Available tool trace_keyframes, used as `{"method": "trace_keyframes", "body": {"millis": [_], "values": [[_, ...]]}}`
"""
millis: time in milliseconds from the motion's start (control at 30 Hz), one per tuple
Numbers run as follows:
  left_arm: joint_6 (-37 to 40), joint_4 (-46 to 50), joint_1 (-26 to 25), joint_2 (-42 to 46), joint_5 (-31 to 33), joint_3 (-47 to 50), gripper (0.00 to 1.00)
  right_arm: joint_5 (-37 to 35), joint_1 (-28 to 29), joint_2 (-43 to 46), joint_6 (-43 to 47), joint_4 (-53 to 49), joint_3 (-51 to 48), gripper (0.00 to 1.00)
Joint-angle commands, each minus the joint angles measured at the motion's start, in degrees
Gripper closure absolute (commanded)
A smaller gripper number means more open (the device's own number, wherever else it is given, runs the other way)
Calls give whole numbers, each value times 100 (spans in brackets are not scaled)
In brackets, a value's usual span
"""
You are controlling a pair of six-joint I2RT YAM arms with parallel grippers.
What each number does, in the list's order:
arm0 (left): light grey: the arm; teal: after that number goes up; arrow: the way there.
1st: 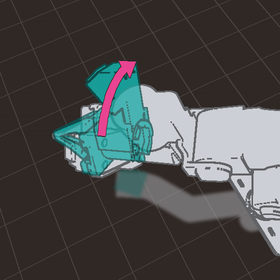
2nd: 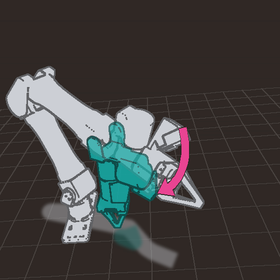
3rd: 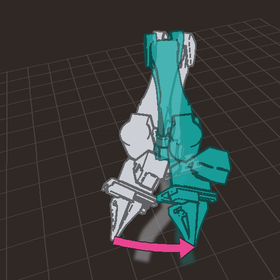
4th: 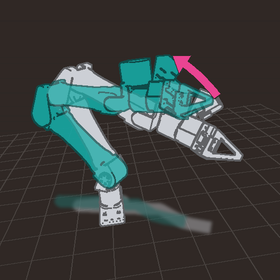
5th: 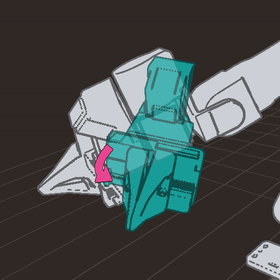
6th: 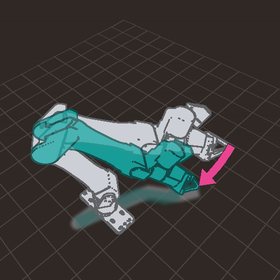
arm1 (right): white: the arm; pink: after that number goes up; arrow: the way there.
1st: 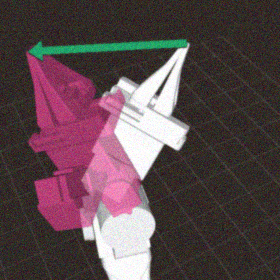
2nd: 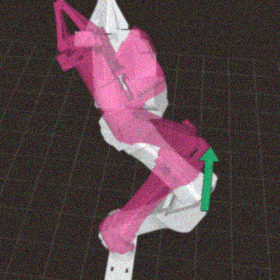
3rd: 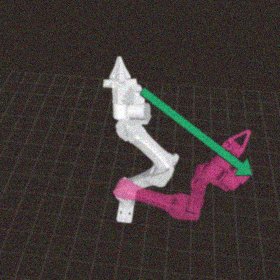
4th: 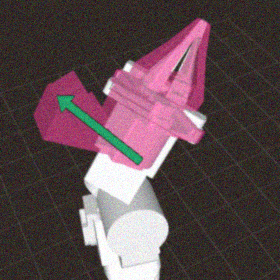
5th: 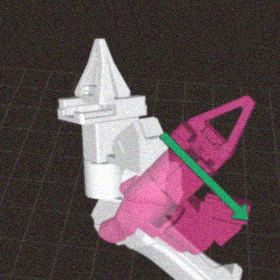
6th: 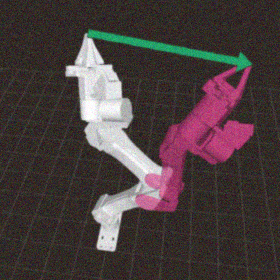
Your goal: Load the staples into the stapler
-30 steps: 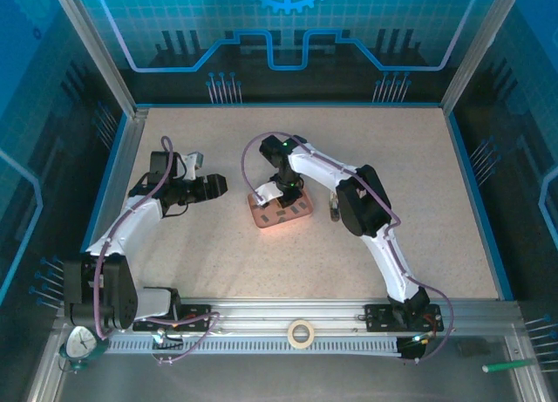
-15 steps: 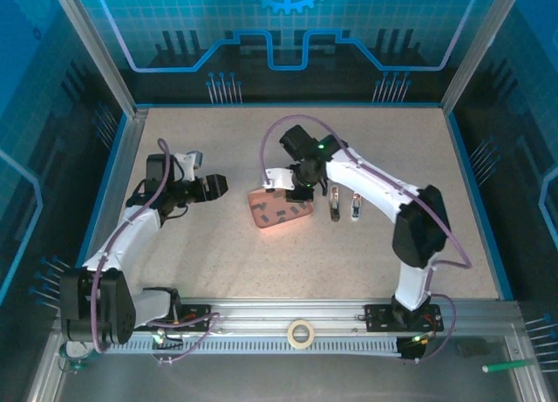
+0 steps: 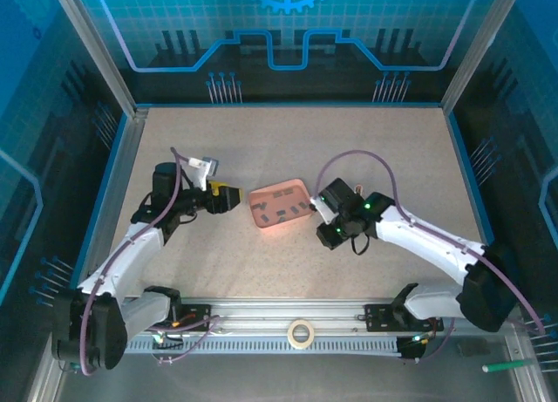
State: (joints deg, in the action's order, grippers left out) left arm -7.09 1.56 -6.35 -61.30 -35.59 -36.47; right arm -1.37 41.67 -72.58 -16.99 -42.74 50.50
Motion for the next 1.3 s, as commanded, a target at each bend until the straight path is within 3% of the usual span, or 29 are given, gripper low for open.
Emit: {"method": "trace_keyframes", "body": {"millis": [0, 233, 600, 733, 833, 1267], "values": [[392, -294, -118, 144, -388, 64, 26, -145, -41, 199, -1917, 101, -570, 83], [389, -386, -167, 205, -466, 96, 26, -92, -341, -391, -2678, -291, -849, 82], [606, -170, -174, 320, -334, 109, 26, -265, -449, -1351, -2586, -460, -634, 79], [626, -168, -174, 356, -299, 113, 26, -246, -450, -1367, -2500, -849, -386, 64], [598, -191, -174, 355, -299, 122, 26, -289, -517, -1172, -2409, -1243, -106, 58], [569, -188, -177, 380, -290, 122, 26, 310, -838, -1585, -2115, -1139, 118, 63]]}}
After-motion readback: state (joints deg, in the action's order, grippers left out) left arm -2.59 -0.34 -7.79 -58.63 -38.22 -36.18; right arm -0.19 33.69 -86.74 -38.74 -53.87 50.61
